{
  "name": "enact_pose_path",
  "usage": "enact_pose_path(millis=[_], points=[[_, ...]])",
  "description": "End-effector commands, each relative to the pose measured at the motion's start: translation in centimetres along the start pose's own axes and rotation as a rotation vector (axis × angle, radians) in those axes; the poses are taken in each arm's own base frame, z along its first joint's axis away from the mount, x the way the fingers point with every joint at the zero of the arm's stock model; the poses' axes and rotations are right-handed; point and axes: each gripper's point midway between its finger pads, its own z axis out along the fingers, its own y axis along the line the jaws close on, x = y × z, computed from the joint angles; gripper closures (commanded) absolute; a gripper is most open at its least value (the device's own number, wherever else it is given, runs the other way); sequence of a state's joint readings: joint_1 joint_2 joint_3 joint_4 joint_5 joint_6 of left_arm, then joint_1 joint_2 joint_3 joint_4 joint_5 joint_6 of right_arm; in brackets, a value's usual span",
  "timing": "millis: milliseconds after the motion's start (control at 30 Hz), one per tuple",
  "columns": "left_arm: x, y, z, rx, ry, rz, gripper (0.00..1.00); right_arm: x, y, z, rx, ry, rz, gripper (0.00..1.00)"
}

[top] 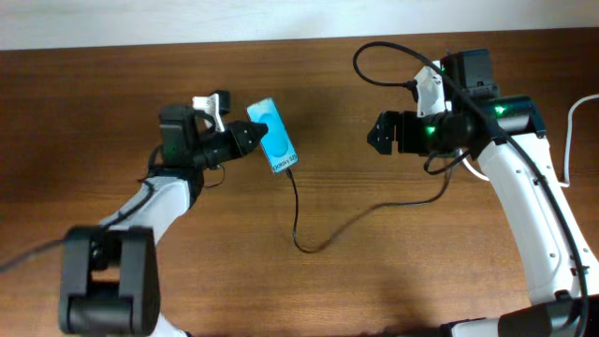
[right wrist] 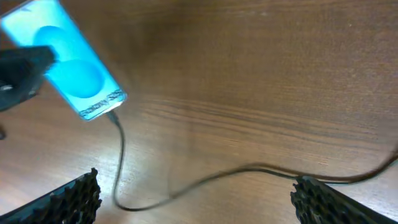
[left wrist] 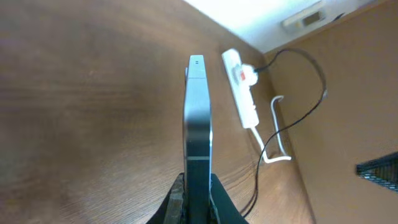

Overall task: Plug charger to phone and switch on socket
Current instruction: 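Open the right gripper and withdraw it from the plugged phone, then lower the phone with the left gripper and lay it flat on the table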

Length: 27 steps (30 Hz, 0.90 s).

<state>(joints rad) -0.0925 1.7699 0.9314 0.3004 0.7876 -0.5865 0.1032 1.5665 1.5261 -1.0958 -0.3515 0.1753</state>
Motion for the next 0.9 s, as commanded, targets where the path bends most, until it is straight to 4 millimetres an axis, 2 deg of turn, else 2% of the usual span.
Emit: enact_pose_path(millis=[0,100,233,367,433,467,567,767,867], points=[[1.7,0.3,1.3,0.099,0.077,0.004,1.0,-0.3,-0.2,-0.7,0.016,-0.018,-0.011,0.02],[3.1,2.0,2.2,0.082,0.111,-0.011,1.0,-0.1,-0.2,-0.6,0.018,-0.008,-0.007,0.02],[4.6,2.4,3.7,0.028,0.131,0.035,1.0,0.4,0.7,-0.2,0.019,0.011,-0.038,0.02],[6.5,3.6,5.0,-0.102,0.159,0.086,1.0,1.1,2.0,0.4,0.052,0.023,-0.098,0.02],[6.6,4.3,5.2,-0.158,0.15,0.092,0.99,1.0,1.3,0.6,0.113,0.016,-0.11,0.02],[6.6,5.5,5.1,-0.23,0.14,0.087,0.94,1.0,1.0,0.9,0.124,0.024,-0.108,0.02],[6.4,7.0,4.7,-0.324,0.119,0.084,0.94,1.1,0.8,1.6,0.128,0.044,-0.103,0.02],[6.4,7.5,4.5,-0.355,0.115,0.081,0.8,1.3,0.4,2.6,0.136,0.075,-0.095,0.02],[7.2,8.0,4.3,-0.379,0.144,0.062,0.81,1.3,0.4,2.6,0.135,0.075,-0.095,0.02]])
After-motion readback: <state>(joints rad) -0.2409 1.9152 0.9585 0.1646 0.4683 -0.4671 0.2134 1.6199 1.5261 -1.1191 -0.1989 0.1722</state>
